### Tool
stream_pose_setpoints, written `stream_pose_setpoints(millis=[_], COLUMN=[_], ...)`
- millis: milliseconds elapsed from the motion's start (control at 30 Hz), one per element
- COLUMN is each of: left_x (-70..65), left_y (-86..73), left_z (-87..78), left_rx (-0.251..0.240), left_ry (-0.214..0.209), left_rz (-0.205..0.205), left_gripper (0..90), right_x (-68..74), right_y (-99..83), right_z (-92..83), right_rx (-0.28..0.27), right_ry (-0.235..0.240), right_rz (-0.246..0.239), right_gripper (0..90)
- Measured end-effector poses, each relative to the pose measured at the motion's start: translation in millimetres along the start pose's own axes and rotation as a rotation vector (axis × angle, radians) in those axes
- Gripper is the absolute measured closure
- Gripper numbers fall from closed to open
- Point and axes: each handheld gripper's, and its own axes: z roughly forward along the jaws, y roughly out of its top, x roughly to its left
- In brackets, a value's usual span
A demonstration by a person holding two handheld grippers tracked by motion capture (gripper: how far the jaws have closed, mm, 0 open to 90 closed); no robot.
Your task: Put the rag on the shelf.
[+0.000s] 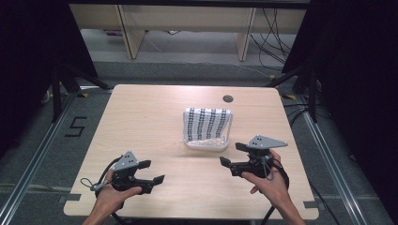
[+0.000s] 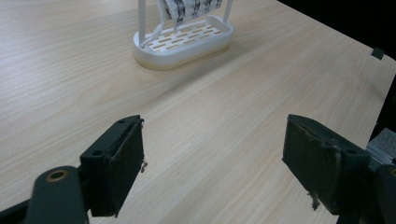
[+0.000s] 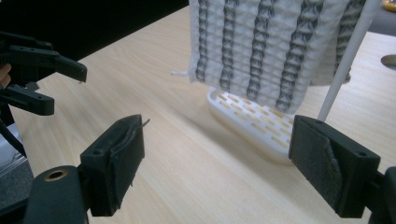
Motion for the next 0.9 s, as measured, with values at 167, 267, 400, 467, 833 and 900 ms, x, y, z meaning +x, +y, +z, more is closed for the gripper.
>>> stream_pose_setpoints(millis=[167,267,400,467,833,900], left_x=[-3.7,-5.8,-9.6,-10.4,-13.8,-14.3], left_y=[-4.8,-7.7,-13.2,-15.9,-30.7,-34.1], left_z=[0.7,0.2,-1.6,-2.4,-0.5,-1.3], left_rx=[0.003,0.011,0.013,0.019,0.041,0.048], left_ry=[0.007,0.007,0.019,0.015,0.020,0.019], left_rz=[0.002,0.009,0.015,0.033,0.050,0.051], left_gripper=[18.2,17.5,16.4,16.4,16.4,16.4], right_x=[2.1,3.1,6.4,8.9,17.4,18.1], right_y=[-11.9,-17.7,-23.7,-28.3,-59.3,-65.2], right_z=[0.7,1.5,1.7,4.3,11.5,13.2], right_rx=[0.016,0.008,0.026,0.016,0.099,0.106], right_ry=[0.017,0.022,0.011,0.026,0.019,0.042], right_rz=[0.057,0.053,0.033,0.038,0.004,0.014], right_gripper=[20.1,20.3,20.3,20.3,19.9,19.9])
